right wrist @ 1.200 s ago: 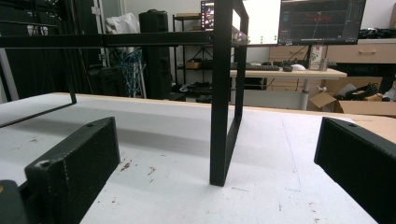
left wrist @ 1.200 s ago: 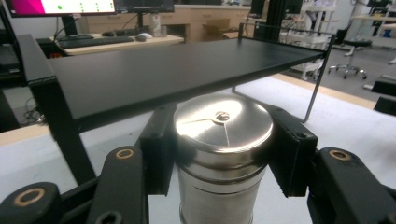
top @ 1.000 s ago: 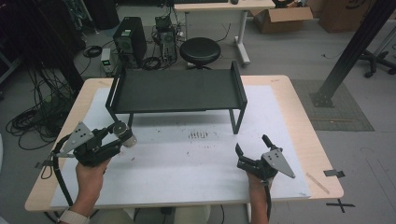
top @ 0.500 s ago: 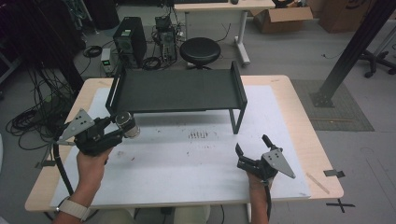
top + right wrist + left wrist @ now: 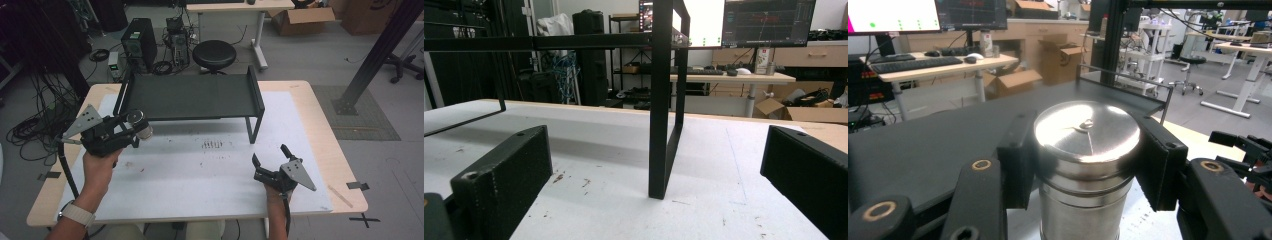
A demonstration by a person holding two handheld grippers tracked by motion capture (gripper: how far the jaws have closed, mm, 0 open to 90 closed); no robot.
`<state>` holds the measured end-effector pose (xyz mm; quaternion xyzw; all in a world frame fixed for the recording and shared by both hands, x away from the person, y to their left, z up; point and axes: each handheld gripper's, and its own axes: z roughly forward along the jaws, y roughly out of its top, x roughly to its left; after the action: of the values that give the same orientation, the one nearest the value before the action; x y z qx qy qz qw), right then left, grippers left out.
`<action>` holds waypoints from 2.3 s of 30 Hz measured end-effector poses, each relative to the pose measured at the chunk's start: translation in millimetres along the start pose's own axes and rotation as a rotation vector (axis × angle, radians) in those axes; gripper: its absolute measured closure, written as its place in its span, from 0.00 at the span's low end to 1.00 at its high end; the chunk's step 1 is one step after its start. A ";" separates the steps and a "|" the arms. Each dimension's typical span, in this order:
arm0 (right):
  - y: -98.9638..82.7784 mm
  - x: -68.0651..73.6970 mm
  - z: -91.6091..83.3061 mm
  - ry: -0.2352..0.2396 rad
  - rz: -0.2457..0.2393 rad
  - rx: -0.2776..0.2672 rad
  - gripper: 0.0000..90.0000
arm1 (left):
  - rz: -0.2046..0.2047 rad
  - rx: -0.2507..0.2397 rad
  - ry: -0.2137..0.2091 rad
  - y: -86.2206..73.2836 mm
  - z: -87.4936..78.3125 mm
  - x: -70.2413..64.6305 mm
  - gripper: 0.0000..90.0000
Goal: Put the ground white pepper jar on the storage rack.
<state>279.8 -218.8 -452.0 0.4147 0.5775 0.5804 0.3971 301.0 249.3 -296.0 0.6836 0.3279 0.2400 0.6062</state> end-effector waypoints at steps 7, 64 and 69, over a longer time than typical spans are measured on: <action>0.0 0.0 -0.1 0.001 0.002 0.002 0.00 | -0.004 -0.004 -0.017 7.6 7.4 2.0 0.55; 0.1 0.0 0.5 0.001 0.002 0.005 0.00 | 0.024 0.022 -0.063 63.4 118.9 22.1 0.55; 0.1 0.0 0.5 0.002 0.000 0.004 0.00 | 0.032 0.038 -0.057 65.4 132.5 22.4 0.55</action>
<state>280.3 -218.7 -451.9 0.4152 0.5790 0.5795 0.3956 422.4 173.7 -252.9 0.7066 0.3040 0.2242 0.5983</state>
